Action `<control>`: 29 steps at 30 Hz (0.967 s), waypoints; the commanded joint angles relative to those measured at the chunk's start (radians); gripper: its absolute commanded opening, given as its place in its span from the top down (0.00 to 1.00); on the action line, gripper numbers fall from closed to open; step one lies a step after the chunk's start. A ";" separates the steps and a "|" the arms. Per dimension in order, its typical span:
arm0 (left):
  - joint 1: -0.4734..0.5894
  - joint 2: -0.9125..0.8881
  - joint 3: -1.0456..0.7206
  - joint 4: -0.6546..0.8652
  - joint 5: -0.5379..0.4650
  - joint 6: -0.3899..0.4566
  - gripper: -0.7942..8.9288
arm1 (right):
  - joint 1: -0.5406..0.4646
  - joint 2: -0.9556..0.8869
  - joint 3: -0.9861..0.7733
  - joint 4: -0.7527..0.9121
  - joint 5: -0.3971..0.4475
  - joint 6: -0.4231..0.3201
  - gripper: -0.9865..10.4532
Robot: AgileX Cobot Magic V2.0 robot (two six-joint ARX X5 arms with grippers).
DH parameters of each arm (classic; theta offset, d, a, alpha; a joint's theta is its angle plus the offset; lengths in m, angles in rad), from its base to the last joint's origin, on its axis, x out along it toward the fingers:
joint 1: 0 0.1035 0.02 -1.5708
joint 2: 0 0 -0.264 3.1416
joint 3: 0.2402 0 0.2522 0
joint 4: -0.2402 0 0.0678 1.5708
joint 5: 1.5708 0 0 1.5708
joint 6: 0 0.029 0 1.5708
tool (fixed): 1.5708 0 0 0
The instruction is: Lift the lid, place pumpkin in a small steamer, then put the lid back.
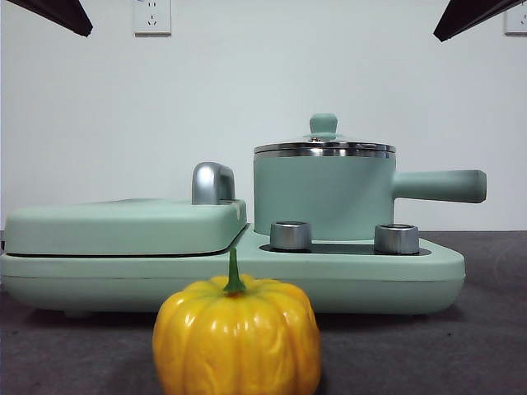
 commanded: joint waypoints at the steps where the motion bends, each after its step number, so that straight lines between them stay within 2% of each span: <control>1: -0.011 0.007 0.025 0.009 0.008 0.024 0.85 | 0.007 0.007 0.020 0.008 0.002 -0.019 0.88; 4: -0.022 0.008 0.025 0.015 0.035 0.024 0.72 | 0.007 0.007 0.020 0.008 0.014 -0.010 0.80; 11: -0.088 0.031 0.025 0.055 0.056 0.023 0.70 | 0.007 0.007 0.020 0.012 0.014 -0.006 0.77; 14: -0.129 0.061 0.025 0.095 0.056 0.019 0.67 | 0.007 0.007 0.020 0.019 0.014 0.030 0.72; 16: -0.157 0.087 0.025 0.134 0.056 0.010 0.66 | 0.007 0.007 0.020 0.023 0.013 0.041 0.72; 23: -0.253 0.237 0.025 0.378 0.053 -0.124 0.66 | 0.007 0.007 0.020 0.027 0.013 0.079 0.72; 27: -0.297 0.348 0.025 0.557 0.047 -0.192 0.66 | 0.007 0.007 0.020 0.034 0.013 0.097 0.64; 29: -0.313 0.400 0.026 0.644 0.047 -0.222 0.66 | 0.007 0.007 0.020 0.036 0.013 0.110 0.64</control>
